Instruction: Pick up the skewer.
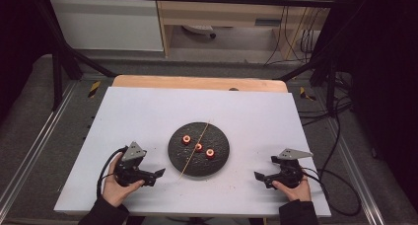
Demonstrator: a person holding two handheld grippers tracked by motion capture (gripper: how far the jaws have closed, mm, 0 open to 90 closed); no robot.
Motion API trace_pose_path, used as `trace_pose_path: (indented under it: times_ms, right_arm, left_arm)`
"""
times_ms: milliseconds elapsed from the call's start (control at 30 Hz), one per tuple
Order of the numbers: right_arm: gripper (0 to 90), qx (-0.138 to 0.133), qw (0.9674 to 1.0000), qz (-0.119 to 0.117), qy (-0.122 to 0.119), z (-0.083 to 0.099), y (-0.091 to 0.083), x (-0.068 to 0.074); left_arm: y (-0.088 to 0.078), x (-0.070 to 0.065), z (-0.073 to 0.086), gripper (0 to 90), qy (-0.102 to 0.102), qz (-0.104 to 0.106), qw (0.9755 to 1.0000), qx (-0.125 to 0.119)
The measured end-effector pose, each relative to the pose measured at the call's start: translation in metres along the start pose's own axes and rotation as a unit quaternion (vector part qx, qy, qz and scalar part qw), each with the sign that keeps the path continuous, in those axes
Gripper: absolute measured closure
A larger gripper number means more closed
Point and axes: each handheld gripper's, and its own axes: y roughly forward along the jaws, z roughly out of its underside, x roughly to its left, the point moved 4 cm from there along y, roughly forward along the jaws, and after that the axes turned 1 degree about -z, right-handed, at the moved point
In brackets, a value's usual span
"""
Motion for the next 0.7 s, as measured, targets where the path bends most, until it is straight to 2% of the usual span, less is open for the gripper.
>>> trace_pose_path:
  times_ms: [300, 700]
  right_arm:
    - [0.9, 0.006, 1.0, 0.002, -0.003, 0.001, 0.001, 0.0]
    - [0.9, 0.005, 1.0, 0.002, -0.003, 0.001, 0.001, 0.0]
  left_arm:
    - [0.013, -0.018, -0.023, 6.2, 0.012, 0.005, 0.9999, 0.01]
    - [0.035, -0.037, -0.039, 11.5, 0.023, 0.011, 0.9991, 0.035]
